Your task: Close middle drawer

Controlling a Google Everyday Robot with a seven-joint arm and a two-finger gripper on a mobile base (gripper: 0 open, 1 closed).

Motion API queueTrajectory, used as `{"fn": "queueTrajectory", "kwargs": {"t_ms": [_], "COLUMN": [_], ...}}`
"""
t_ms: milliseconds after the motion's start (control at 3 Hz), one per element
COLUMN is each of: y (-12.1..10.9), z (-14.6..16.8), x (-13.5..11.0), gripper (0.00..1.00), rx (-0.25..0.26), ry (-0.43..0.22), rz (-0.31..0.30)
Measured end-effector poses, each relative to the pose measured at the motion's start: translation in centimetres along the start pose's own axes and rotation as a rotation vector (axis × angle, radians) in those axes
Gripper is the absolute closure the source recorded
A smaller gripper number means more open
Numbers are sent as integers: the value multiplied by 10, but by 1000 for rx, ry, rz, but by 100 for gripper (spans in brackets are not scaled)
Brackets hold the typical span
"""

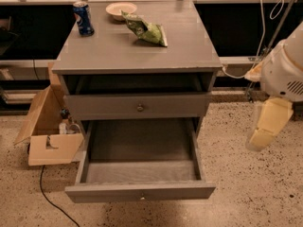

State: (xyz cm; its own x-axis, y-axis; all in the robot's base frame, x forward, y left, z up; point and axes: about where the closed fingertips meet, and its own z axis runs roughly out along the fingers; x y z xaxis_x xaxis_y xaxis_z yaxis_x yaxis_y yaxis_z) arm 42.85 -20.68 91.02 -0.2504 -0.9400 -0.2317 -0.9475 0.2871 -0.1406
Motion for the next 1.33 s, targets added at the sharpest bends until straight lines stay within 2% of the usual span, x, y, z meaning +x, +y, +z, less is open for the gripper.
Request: {"fn": "queueTrajectory", "kwargs": {"t_ms": [333, 667, 1000, 1333], "y": [22, 41, 41, 46], "z": [61, 144, 144, 188], "x": [3, -4, -4, 10], "gripper": [0, 0, 0, 0], "rx": [-81, -156, -157, -185], "ry": [-50, -134, -133, -111], "rz": [66, 132, 131, 168]}}
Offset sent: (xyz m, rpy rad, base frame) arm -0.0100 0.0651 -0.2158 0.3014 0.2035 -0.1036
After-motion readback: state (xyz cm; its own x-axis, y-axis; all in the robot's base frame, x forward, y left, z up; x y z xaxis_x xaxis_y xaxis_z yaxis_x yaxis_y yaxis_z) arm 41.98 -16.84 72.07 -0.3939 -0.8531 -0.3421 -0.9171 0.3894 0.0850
